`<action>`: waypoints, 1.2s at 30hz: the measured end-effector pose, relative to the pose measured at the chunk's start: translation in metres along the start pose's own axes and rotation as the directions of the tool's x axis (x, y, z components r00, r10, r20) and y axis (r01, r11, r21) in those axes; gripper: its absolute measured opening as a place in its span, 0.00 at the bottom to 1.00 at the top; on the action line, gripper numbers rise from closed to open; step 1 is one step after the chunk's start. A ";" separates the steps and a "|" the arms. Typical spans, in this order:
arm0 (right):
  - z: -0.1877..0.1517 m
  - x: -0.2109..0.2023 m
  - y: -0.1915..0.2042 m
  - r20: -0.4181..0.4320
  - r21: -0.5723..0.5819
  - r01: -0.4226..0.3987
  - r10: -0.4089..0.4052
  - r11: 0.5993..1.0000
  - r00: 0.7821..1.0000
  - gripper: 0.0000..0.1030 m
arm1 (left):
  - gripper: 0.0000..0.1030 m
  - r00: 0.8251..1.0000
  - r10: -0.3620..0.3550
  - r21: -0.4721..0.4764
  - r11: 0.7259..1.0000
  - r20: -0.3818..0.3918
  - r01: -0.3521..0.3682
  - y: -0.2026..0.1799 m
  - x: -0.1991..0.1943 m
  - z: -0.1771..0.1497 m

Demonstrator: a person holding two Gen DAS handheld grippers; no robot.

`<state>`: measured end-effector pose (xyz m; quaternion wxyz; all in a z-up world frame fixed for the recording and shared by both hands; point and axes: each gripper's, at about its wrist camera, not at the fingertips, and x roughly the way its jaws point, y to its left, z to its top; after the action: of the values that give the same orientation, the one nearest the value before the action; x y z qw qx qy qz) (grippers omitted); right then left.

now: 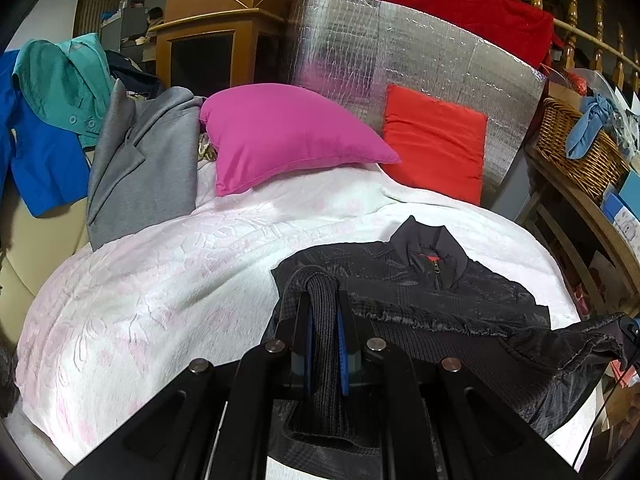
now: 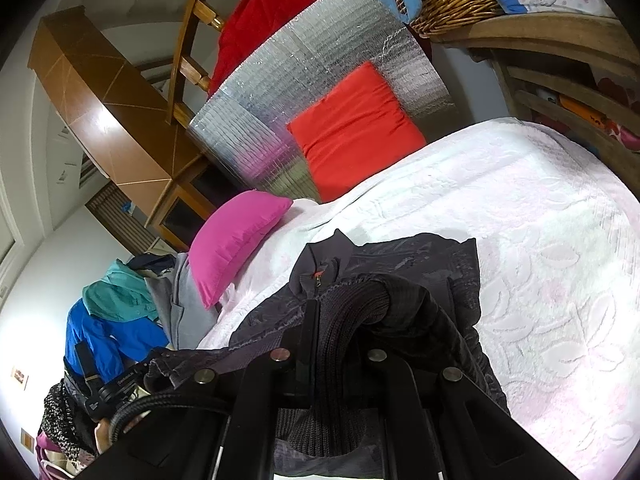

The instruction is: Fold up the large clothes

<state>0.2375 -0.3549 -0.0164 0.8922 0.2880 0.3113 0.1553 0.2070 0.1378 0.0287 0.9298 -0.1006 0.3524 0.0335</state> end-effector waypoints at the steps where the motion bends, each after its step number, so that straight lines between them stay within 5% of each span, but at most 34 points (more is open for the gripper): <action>1: 0.001 0.002 0.000 -0.004 -0.001 0.003 -0.003 1.000 1.000 0.08 | 0.10 1.000 0.000 0.001 1.000 -0.002 0.000 0.000 0.002 0.001; 36: 0.021 0.044 -0.010 -0.055 0.028 0.085 -0.084 0.996 0.995 0.08 | 0.10 1.000 0.001 0.031 1.000 -0.026 0.000 -0.009 0.036 0.019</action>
<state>0.2858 -0.3512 -0.0298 0.8848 0.2839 0.3494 0.1203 0.2471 0.1326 0.0203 0.9266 -0.0865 0.3649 0.0270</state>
